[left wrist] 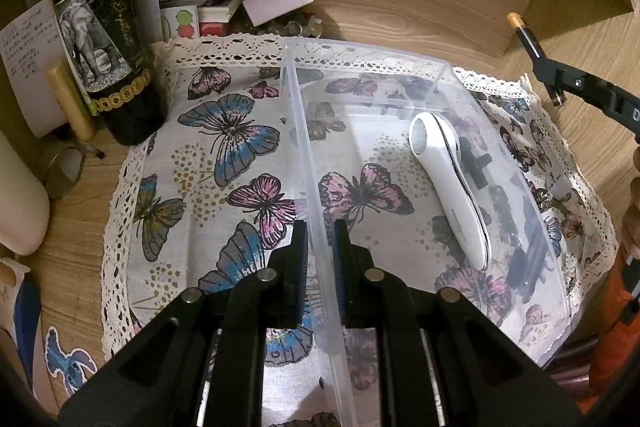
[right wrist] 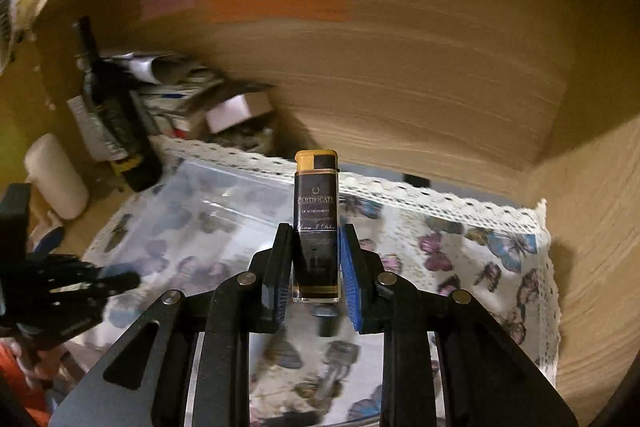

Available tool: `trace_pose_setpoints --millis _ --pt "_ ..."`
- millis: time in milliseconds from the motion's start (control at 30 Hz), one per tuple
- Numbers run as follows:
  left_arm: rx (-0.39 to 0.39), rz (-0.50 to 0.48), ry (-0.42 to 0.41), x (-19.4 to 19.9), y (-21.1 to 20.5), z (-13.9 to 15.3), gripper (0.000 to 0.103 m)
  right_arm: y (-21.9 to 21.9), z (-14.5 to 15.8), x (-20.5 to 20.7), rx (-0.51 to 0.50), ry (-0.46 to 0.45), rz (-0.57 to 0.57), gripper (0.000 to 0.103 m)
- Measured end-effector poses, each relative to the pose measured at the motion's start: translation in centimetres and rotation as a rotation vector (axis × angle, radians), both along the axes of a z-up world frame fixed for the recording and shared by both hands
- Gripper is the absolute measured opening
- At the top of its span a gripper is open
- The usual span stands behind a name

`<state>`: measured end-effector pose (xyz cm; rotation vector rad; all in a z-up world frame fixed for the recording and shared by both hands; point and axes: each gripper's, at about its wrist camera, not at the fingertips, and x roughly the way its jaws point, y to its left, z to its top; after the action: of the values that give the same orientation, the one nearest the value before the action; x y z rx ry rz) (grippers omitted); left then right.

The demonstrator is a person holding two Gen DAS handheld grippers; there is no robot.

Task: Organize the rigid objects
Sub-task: 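Place the black-and-gold case beside the massager in the box, open right tool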

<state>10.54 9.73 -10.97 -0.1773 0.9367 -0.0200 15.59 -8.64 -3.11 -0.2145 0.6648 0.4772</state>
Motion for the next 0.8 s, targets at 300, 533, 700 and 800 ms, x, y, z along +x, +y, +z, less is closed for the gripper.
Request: trace_pose_setpoints --millis 300,533,700,800 --pt "-0.011 -0.002 -0.011 -0.2 0.0 0.0 0.013 3.3 -1.8 -1.1 -0.018 0.092 0.067 0.021" --pt "-0.010 -0.007 -0.017 -0.3 0.0 0.0 0.013 5.4 -4.0 -1.5 -0.085 0.157 0.121 0.022" --pt "-0.013 -0.005 -0.017 -0.3 0.0 0.1 0.013 5.9 -5.2 -1.1 -0.094 0.222 0.136 0.022" --pt "-0.013 -0.006 -0.017 -0.3 0.0 0.1 0.013 5.9 -5.2 -1.1 -0.095 0.224 0.137 0.022"
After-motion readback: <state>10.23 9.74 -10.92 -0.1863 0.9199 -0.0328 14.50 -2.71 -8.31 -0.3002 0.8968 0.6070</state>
